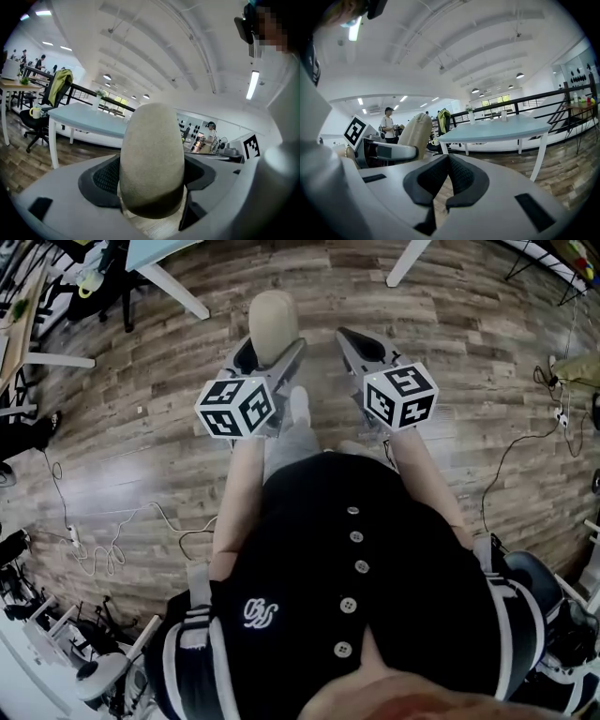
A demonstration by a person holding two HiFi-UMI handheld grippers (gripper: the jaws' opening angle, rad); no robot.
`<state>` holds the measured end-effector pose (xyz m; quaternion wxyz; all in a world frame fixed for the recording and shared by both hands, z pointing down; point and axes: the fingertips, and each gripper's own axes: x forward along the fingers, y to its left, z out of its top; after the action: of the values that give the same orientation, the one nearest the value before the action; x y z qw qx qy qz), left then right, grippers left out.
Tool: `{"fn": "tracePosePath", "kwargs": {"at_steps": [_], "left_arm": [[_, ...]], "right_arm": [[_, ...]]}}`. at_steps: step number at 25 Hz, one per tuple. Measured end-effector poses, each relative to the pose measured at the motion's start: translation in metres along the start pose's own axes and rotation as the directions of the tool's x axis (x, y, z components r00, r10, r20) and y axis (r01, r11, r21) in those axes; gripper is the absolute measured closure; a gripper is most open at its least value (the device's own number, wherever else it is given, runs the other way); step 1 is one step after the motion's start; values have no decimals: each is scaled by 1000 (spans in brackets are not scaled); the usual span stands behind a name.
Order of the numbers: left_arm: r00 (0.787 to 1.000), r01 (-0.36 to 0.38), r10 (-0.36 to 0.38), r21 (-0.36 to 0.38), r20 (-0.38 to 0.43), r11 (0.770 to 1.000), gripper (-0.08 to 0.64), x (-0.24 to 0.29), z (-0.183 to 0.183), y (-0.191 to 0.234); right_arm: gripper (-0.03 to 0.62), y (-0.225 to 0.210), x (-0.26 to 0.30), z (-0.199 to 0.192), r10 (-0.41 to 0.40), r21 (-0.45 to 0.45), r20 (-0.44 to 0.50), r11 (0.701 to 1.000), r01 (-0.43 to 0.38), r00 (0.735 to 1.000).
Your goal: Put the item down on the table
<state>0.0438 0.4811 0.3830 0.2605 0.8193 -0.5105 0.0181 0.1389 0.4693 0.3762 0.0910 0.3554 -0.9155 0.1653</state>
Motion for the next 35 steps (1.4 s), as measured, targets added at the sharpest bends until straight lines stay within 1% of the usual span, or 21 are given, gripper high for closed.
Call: {"fn": "tracePosePath", "kwargs": {"at_steps": [5,10,13,17,22,28,35], "left_arm": [[1000,22,-22,9,8,1000,172,32,43,51],[998,56,-56,39,14,998,172,70,87,89],[997,79,-79,53,5,996,172,91,104,107],[995,100,-100,54,-17,993,172,111,114,126],[994,107,-106,29,-35,994,172,124,115,147],[994,104,-103,11,-43,995,172,141,118,158],[997,68,-69,-8,-40,998,172,170,128,180]], "right_arm": [[581,-16,61,31,-36,-27,12,999,36,999],[581,-42,111,62,-74,-23,39,997,75,996],[581,-56,135,74,-99,-14,53,995,100,994],[581,-72,159,80,-129,6,55,992,129,990],[581,-86,178,82,-159,-6,22,987,159,987],[581,-104,197,80,-150,2,-2,989,150,989],[581,-132,233,88,-115,2,-17,993,115,993]]}}
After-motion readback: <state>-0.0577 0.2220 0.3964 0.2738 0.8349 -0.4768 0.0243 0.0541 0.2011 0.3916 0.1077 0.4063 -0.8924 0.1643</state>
